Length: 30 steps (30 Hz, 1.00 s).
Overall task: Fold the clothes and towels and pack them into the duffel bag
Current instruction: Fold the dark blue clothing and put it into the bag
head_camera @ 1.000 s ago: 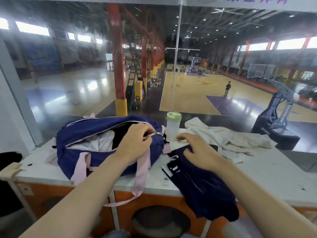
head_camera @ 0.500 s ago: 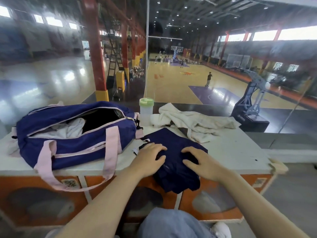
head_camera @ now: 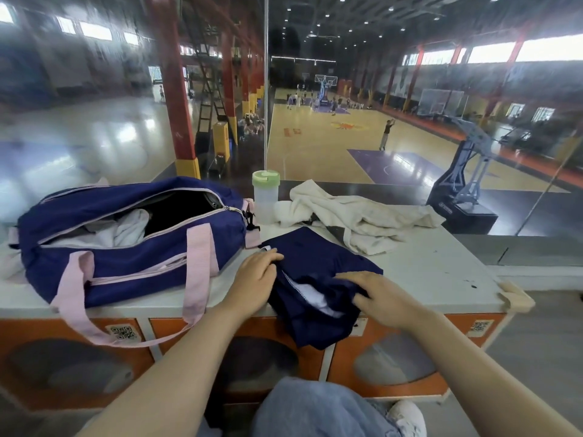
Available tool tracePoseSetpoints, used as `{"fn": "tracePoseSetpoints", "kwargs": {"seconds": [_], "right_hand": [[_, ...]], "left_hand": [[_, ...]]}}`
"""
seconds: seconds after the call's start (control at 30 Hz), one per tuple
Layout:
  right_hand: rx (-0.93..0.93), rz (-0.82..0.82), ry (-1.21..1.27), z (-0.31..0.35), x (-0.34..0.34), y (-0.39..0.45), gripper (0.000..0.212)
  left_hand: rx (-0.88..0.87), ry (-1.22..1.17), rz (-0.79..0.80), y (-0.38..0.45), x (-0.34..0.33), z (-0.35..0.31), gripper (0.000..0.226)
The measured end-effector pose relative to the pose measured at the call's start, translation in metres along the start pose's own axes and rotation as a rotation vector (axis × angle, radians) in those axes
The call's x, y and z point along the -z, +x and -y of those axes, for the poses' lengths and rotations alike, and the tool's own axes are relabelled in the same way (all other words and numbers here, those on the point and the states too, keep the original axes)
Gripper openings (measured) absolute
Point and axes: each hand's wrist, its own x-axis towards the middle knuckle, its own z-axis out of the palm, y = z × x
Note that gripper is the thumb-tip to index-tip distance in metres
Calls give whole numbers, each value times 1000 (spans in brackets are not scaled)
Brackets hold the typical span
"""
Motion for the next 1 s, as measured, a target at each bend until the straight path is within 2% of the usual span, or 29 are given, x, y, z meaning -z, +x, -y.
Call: {"fn": "tracePoseSetpoints", "kwargs": {"seconds": [0.13, 0.23, 0.3, 0.47, 0.57, 0.63, 0.77, 0.83, 0.9, 0.93, 1.0], "right_hand": [[-222, -150, 260, 12, 9, 19, 19], [-299, -194, 377, 17, 17, 32, 23], [-301, -205, 438, 23, 23, 38, 24], [-225, -146, 454, 38, 31, 44, 23], [-215, -129, 456, 40, 30, 47, 23], [-185, -105, 407, 38, 30, 47, 22], [-96, -133, 347, 32, 37, 43, 18], [-59, -196, 343, 30, 46, 42, 23], [-79, -171, 415, 25, 53, 38, 7], [-109, -116, 478, 22, 56, 36, 18], [-157, -21, 569, 15, 57, 32, 54]], "left_hand": [[96, -166, 36, -1, 7, 3, 59], [-7, -93, 76, 2, 5, 12, 74], [-81, 17, 90, 1, 3, 10, 81], [-234, 28, 77, -1, -6, -15, 113], [-232, 140, 72, 5, -18, -9, 121], [-236, 109, 20, 9, -25, -8, 113], [-322, 64, -52, 18, -19, -13, 59], [-288, -29, -65, 24, -10, -19, 39], [-203, -154, -69, 33, 3, -33, 26], [-163, -209, -66, 37, 10, -41, 20], [-119, -285, -52, 47, 25, -56, 16]]}}
